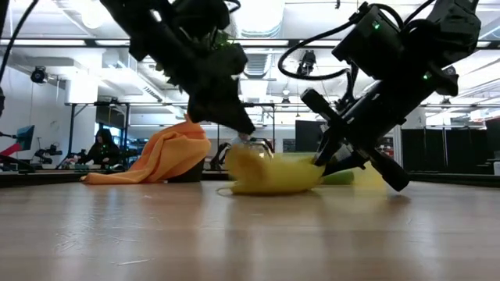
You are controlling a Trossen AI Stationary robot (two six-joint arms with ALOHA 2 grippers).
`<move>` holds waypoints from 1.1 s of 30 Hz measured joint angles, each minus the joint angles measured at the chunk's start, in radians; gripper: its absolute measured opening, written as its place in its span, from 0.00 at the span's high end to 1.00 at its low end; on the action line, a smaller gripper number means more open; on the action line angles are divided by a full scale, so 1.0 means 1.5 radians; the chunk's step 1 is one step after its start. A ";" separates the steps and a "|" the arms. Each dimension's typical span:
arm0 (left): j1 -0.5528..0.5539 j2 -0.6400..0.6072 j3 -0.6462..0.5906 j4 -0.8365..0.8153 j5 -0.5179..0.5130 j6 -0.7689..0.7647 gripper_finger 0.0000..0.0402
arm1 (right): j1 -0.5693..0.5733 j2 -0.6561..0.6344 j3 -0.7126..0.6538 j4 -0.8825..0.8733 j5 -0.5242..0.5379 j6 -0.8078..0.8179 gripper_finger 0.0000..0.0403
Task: Fold microfiber towels
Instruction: Put the folded yellow microfiber towel into the yellow bin
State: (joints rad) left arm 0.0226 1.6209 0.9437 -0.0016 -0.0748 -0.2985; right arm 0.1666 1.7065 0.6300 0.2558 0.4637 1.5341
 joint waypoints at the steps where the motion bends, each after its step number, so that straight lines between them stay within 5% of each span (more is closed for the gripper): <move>1: 0.005 -0.010 -0.002 0.002 -0.002 0.000 0.88 | 0.001 -0.001 0.000 0.006 -0.009 -0.030 0.96; 14: 0.025 -0.038 -0.006 -0.005 -0.004 -0.059 0.58 | 0.003 -0.067 0.001 0.021 -0.023 -0.336 0.96; 33: 0.046 -0.189 -0.015 -0.102 0.010 -0.054 0.57 | -0.011 -0.309 0.002 -0.056 -0.051 -0.627 0.96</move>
State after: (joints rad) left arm 0.0919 1.3378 0.9207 -0.1546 -0.0601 -0.3793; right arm 0.1505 1.2428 0.6323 0.1716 0.3865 0.5940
